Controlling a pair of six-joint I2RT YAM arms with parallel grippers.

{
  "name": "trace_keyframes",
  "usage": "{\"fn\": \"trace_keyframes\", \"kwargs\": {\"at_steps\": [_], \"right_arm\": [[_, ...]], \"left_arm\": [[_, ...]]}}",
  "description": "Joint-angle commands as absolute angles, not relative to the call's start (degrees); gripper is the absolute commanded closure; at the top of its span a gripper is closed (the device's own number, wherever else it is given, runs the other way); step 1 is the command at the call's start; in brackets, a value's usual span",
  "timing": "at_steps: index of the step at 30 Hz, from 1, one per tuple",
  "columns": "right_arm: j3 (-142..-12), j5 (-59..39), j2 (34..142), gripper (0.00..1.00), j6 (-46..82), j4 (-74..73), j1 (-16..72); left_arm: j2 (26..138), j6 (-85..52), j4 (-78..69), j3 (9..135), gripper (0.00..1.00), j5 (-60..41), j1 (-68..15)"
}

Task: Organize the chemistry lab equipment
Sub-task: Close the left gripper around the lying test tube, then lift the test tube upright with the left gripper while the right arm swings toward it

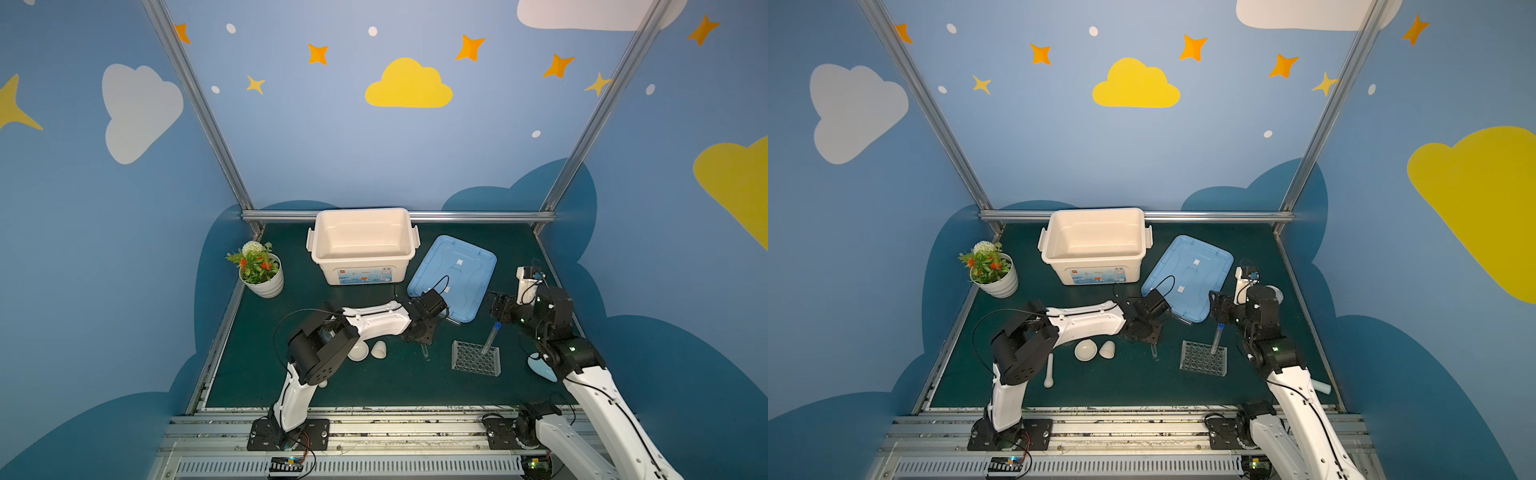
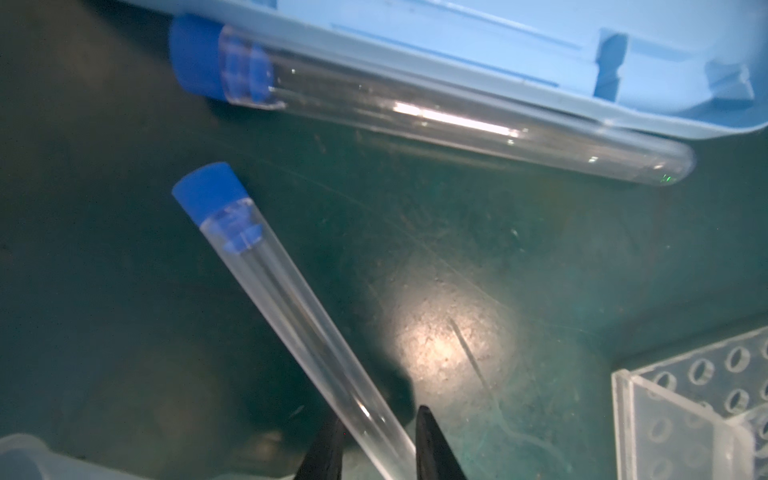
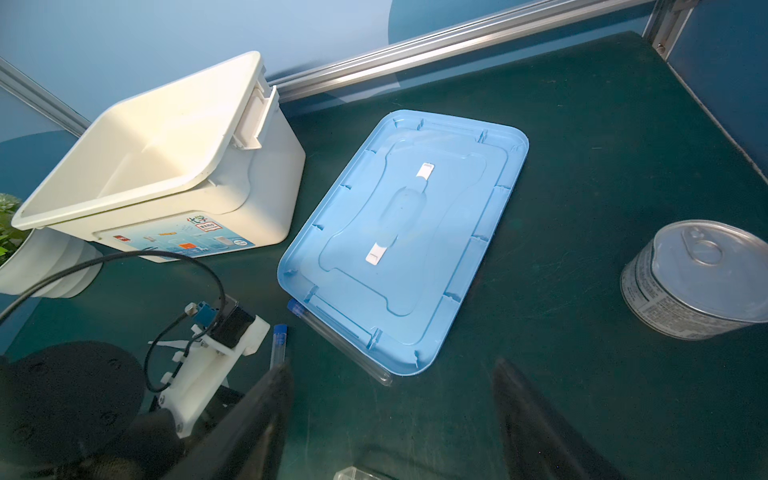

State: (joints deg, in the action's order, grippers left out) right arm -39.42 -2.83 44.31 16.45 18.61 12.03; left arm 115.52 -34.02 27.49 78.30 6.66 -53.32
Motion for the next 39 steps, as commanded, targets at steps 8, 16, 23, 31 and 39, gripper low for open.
{"fn": "trace_keyframes", "kwargs": {"at_steps": [8, 16, 23, 31, 39], "right_arm": [[-38.8, -3.6, 43.5, 0.24, 16.5, 17.4, 11.5], [-39.2, -4.3, 44.2, 0.24, 16.4, 17.2, 11.4], [-39.2, -4.5, 44.2, 0.24, 16.6, 17.3, 11.4], [-39.5, -3.9, 43.7, 0.24, 16.6, 17.8, 11.3], [-42.3, -12.1, 48.1, 0.24, 17.6, 19.5, 9.8]], "left_arm": [[115.8, -33.8, 30.7, 78.2, 0.74, 6.2, -54.7], [115.8, -34.0, 31.4, 76.8, 0.79, 6.7, -55.4], [115.2, -32.7, 32.4, 76.3, 0.83, 7.3, -55.6], [115.8, -31.7, 32.9, 76.1, 0.85, 8.3, -55.7], [111.4, -30.1, 28.0, 73.6, 0.89, 7.4, -55.7]]}}
